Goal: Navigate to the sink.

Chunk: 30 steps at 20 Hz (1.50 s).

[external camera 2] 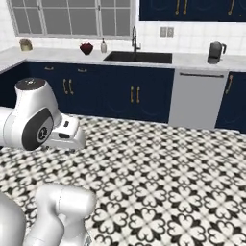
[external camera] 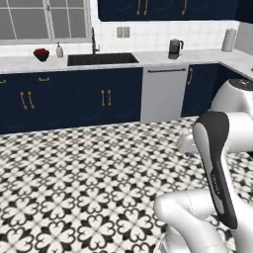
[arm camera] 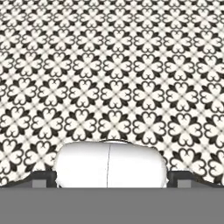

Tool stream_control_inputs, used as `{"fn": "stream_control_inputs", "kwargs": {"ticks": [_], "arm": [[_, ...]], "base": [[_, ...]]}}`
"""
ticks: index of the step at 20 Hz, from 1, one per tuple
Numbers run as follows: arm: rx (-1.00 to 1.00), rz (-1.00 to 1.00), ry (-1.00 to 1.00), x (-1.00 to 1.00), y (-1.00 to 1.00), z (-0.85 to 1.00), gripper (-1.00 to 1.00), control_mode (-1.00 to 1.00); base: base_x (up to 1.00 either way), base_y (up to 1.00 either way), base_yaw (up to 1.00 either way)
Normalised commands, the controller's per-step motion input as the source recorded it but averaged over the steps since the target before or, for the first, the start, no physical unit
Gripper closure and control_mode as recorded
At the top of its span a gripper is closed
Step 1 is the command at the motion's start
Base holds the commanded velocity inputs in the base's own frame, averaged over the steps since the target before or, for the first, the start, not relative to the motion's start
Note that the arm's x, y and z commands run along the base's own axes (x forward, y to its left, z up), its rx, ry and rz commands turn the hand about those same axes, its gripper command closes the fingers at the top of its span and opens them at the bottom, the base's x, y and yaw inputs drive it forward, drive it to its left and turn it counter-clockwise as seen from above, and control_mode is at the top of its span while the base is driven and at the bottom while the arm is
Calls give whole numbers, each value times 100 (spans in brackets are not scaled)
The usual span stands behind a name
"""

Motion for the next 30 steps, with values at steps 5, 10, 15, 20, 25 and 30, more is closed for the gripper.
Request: {"fn": "stream_control_inputs", "kwargs": {"ticks": [5, 10, 15, 20, 25, 30], "arm": [[0, 0, 0, 0, 0, 0, -100, 100], [0, 0, 0, 0, 0, 0, -100, 100], [0, 0, 0, 0, 0, 0, -100, 100], [0, 0, 0, 0, 0, 0, -100, 100], [0, 0, 0, 0, 0, 0, -100, 100], [0, 0, 0, 0, 0, 0, -100, 100]], "base": [[100, 33, -8], [100, 32, -12], [100, 2, -1], [100, 0, 0], [100, 0, 0], [100, 0, 0]]}}
